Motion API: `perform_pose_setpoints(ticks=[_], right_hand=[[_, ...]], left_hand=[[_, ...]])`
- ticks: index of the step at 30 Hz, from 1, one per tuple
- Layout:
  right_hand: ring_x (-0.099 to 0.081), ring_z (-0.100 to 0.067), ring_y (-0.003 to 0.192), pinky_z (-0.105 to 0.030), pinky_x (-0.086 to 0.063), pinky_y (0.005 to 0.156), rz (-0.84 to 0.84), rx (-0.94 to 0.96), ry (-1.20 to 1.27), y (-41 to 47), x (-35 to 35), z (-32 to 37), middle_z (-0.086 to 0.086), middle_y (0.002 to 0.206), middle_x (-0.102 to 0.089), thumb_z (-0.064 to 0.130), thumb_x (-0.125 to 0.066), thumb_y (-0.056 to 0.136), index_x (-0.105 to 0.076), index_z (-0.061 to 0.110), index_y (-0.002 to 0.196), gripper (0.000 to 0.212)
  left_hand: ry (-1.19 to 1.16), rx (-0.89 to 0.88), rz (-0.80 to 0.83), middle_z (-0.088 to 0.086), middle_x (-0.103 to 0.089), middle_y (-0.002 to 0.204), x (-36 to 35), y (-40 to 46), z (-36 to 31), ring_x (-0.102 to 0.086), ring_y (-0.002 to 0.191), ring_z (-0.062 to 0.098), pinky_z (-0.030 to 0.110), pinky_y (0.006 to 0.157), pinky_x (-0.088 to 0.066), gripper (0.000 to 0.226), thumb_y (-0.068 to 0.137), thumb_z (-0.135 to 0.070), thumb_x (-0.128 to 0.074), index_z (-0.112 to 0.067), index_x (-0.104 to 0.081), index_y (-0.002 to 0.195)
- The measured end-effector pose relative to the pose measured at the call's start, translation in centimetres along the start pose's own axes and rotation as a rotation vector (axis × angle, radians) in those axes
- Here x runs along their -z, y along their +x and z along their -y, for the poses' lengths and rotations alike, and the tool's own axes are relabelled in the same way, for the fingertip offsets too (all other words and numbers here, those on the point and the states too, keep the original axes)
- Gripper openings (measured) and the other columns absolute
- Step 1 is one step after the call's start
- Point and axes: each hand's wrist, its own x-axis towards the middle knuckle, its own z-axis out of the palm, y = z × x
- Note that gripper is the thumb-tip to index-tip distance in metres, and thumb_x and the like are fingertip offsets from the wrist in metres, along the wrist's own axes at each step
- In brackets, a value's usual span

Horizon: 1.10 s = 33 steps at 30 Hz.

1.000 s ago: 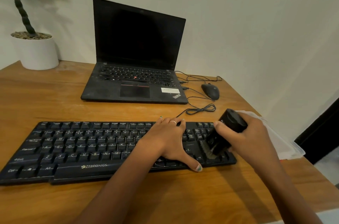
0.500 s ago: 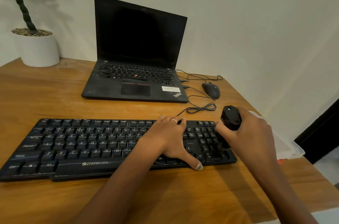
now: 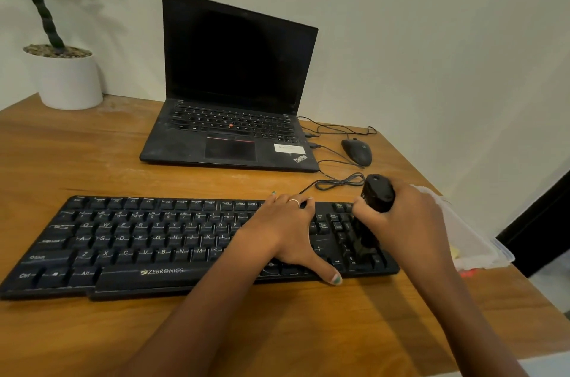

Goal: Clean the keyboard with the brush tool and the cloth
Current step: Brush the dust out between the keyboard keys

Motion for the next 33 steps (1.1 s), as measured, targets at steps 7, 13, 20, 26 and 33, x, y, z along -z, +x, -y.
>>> perform_pose_setpoints(ticks=[7,13,20,26,33], right_hand=[[-0.058,-0.008,0.067,-0.030,-0.052,0.059,0.070,-0.071,0.165,0.3,-0.6,-0.5,0.008,0.068,-0.060,0.036,-0.066,0.079,-0.056,0.023,0.077,0.017],[-0.060,-0.010,0.070,-0.027,-0.052,0.057,0.097,-0.060,0.245,0.7,-0.7,-0.4,0.005,0.070,-0.062,0.036,-0.066,0.079,-0.061,0.019,0.083,0.018],[-0.059,-0.005,0.070,-0.022,-0.049,0.054,0.126,-0.102,0.310,1.0,-0.3,-1.3,0.010,0.072,-0.061,0.033,-0.067,0.080,-0.057,0.027,0.078,0.012],[-0.060,-0.011,0.070,-0.030,-0.052,0.057,0.020,-0.063,0.216,1.2,-0.4,-1.9,0.004,0.074,-0.064,0.036,-0.067,0.080,-0.061,0.020,0.083,0.018],[-0.057,-0.008,0.070,-0.030,-0.052,0.062,-0.018,-0.037,0.177,1.6,-0.9,-1.5,0.010,0.072,-0.060,0.038,-0.066,0.079,-0.058,0.024,0.083,0.016]], left_hand=[[0.003,0.001,-0.001,0.006,-0.005,0.163,0.0,0.0,0.0,-0.003,0.148,0.028,0.045,0.121,-0.002,0.130,0.064,-0.082,-0.061,-0.012,0.000,0.155],[-0.006,0.002,-0.001,0.006,-0.003,0.163,0.1,-0.1,-0.1,-0.002,0.149,0.027,0.044,0.121,-0.001,0.129,0.064,-0.081,-0.061,-0.013,-0.001,0.155],[-0.006,0.003,-0.004,0.006,-0.003,0.163,0.2,-0.2,-0.2,-0.002,0.148,0.028,0.044,0.121,-0.002,0.129,0.065,-0.081,-0.062,-0.012,-0.001,0.155],[-0.017,-0.007,-0.008,0.004,0.001,0.163,0.2,-0.1,-0.2,0.001,0.149,0.026,0.043,0.119,0.000,0.128,0.065,-0.080,-0.062,-0.012,-0.002,0.155],[-0.013,-0.013,-0.016,0.003,0.000,0.163,0.2,-0.3,-0.2,0.000,0.149,0.025,0.042,0.119,0.000,0.127,0.066,-0.080,-0.062,-0.012,-0.003,0.155]])
